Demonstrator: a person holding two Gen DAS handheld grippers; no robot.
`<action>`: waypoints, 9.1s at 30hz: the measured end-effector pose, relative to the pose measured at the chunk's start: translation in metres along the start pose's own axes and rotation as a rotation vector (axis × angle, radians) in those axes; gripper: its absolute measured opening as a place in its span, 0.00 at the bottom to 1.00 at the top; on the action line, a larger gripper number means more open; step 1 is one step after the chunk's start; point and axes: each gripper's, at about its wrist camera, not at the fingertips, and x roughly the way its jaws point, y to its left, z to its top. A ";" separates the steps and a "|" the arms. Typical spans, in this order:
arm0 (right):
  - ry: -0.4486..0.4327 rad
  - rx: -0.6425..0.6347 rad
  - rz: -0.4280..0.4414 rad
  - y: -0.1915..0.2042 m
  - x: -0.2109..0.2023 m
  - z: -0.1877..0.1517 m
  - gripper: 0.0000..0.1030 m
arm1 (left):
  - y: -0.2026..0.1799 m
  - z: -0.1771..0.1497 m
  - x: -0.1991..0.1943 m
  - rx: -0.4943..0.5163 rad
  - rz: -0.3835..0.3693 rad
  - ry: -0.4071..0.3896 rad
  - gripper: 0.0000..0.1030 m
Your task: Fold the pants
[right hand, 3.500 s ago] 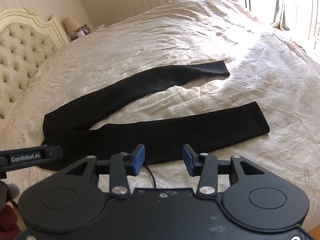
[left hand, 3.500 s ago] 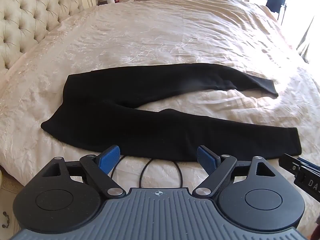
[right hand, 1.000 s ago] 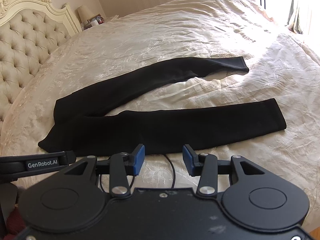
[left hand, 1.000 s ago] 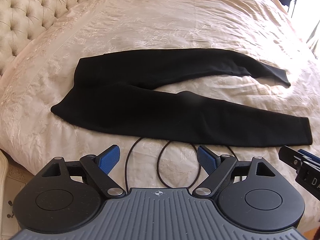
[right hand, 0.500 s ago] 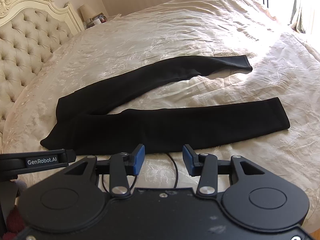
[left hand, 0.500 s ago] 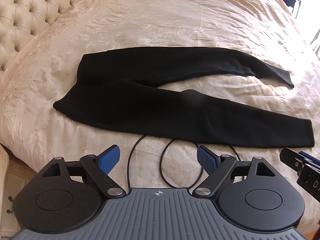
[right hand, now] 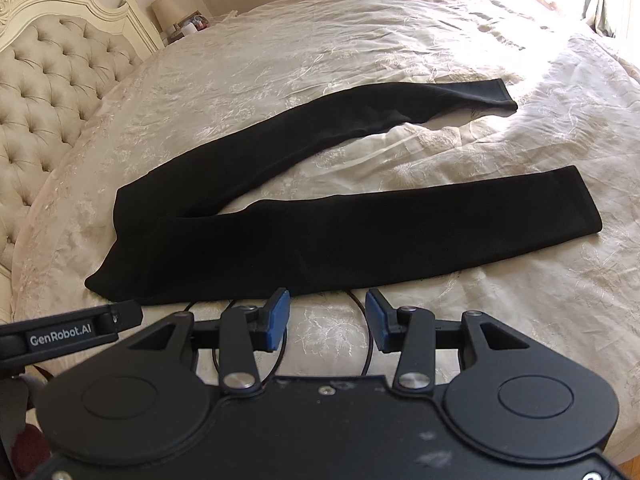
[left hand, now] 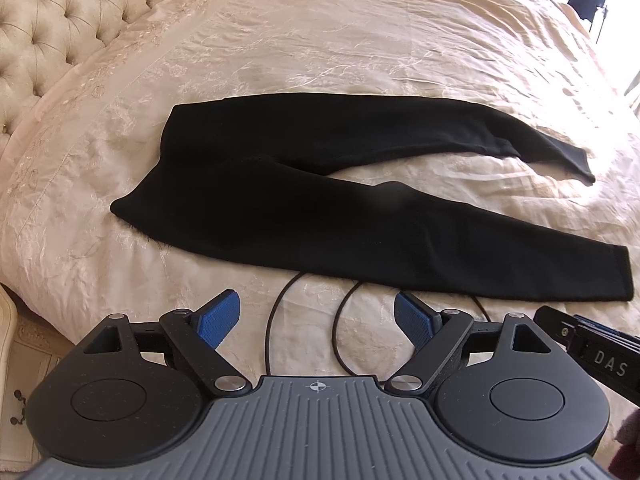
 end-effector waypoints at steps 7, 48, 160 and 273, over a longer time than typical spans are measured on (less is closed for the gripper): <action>0.060 -0.016 -0.021 0.015 0.028 0.000 0.44 | 0.006 0.016 0.027 0.019 0.011 0.048 0.82; 0.102 -0.432 -0.230 0.003 0.217 0.226 0.43 | 0.000 0.164 0.156 0.054 -0.019 0.084 0.74; 0.103 -0.064 -0.235 -0.097 0.141 0.114 0.27 | 0.039 0.177 0.258 -0.159 -0.164 0.358 0.40; -0.073 -0.055 -0.330 -0.220 0.090 0.124 0.12 | 0.003 0.073 0.164 -0.107 -0.062 0.150 0.03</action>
